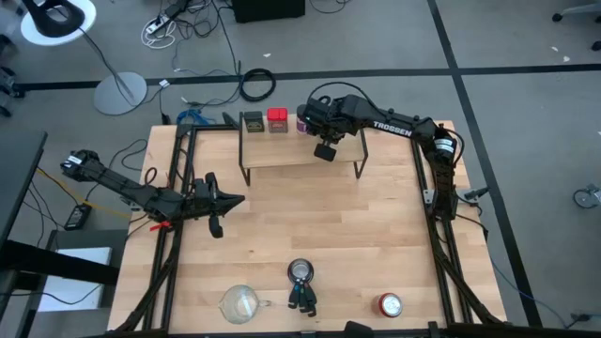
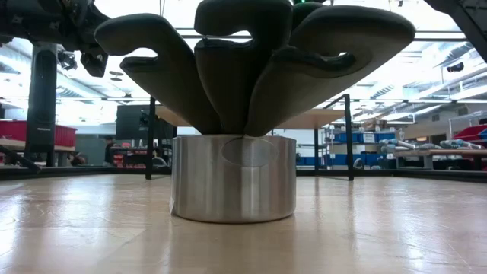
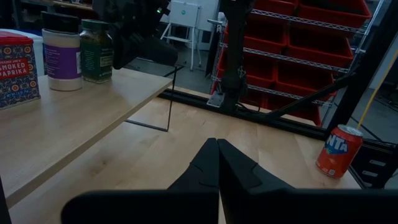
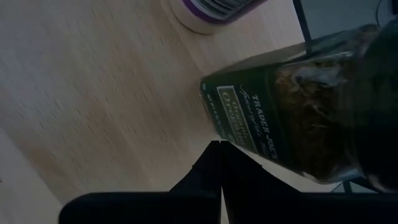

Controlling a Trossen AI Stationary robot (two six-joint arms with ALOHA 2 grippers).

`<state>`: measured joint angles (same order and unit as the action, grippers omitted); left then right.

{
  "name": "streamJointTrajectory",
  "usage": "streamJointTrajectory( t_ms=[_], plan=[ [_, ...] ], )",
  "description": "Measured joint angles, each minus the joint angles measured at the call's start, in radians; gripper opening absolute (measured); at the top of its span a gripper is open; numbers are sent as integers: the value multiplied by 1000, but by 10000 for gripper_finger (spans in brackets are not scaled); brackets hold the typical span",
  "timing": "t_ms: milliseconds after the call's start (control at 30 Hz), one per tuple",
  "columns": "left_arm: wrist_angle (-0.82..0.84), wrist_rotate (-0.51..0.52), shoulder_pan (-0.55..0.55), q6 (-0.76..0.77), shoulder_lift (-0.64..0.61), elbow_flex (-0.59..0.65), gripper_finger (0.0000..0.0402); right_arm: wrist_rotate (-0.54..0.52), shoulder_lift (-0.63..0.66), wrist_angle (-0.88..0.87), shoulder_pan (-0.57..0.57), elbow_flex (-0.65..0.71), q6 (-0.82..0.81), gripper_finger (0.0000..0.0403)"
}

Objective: Shelf spices
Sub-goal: Put the green seasoning bottle on the shelf

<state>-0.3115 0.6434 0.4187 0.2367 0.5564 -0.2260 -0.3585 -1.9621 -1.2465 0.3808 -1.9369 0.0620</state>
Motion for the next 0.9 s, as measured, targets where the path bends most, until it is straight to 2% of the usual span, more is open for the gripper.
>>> streamJointTrajectory(
  t_ms=[900],
  plan=[
    [0, 0, 0, 0, 0, 0, 1, 21, 0, 5, 13, 0, 18, 0]
  ],
)
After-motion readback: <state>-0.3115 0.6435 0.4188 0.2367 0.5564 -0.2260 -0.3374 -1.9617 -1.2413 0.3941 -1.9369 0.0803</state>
